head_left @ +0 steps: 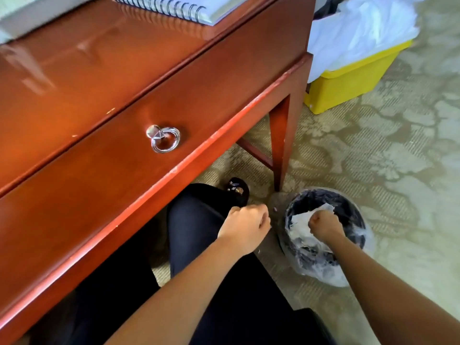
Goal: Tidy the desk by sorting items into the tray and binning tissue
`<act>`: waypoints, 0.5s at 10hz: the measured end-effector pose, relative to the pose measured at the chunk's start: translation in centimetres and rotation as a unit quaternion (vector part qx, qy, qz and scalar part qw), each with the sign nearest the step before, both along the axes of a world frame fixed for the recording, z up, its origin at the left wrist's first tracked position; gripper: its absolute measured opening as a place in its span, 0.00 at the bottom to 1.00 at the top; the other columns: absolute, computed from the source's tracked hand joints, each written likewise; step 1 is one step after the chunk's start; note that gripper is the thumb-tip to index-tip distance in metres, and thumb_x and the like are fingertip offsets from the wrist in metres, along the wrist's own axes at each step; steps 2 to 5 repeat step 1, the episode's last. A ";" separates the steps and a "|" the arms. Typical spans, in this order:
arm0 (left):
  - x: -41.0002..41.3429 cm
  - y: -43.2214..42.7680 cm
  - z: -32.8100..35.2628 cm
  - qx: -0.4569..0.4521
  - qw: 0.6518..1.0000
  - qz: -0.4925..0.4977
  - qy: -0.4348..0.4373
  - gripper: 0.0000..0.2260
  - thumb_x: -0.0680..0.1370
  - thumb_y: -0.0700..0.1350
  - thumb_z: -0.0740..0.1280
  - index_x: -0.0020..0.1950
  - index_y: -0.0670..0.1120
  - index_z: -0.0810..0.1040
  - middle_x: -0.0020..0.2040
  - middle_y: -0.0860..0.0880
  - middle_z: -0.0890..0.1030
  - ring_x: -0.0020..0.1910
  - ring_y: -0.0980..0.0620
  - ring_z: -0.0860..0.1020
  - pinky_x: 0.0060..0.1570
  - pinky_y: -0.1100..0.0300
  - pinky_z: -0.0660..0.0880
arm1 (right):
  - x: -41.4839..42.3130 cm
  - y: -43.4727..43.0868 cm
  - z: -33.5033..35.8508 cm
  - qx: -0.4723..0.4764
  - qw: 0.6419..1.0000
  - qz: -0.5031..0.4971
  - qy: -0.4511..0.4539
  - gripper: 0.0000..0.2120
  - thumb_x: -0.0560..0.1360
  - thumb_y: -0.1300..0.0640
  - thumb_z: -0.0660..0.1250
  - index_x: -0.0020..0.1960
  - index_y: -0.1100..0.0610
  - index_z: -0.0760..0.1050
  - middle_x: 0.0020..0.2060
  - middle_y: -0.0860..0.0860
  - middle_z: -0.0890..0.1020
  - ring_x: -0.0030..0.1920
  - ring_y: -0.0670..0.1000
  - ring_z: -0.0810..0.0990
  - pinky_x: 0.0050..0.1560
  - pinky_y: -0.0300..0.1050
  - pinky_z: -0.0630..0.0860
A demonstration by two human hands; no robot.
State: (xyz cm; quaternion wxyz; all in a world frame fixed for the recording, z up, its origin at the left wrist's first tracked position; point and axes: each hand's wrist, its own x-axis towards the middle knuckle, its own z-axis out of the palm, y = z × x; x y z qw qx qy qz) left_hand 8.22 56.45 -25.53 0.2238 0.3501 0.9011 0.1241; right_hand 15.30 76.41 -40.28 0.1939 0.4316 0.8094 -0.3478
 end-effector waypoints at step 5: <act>0.0 0.6 0.0 0.008 1.000 0.006 -0.013 0.09 0.81 0.46 0.56 0.50 0.44 0.74 0.46 0.47 0.79 0.46 0.46 0.77 0.51 0.54 0.69 | -0.2 -0.2 0.4 0.016 1.000 0.017 -0.013 0.10 0.77 0.65 0.58 0.38 0.61 0.73 0.36 0.60 0.76 0.36 0.56 0.70 0.39 0.45 0.67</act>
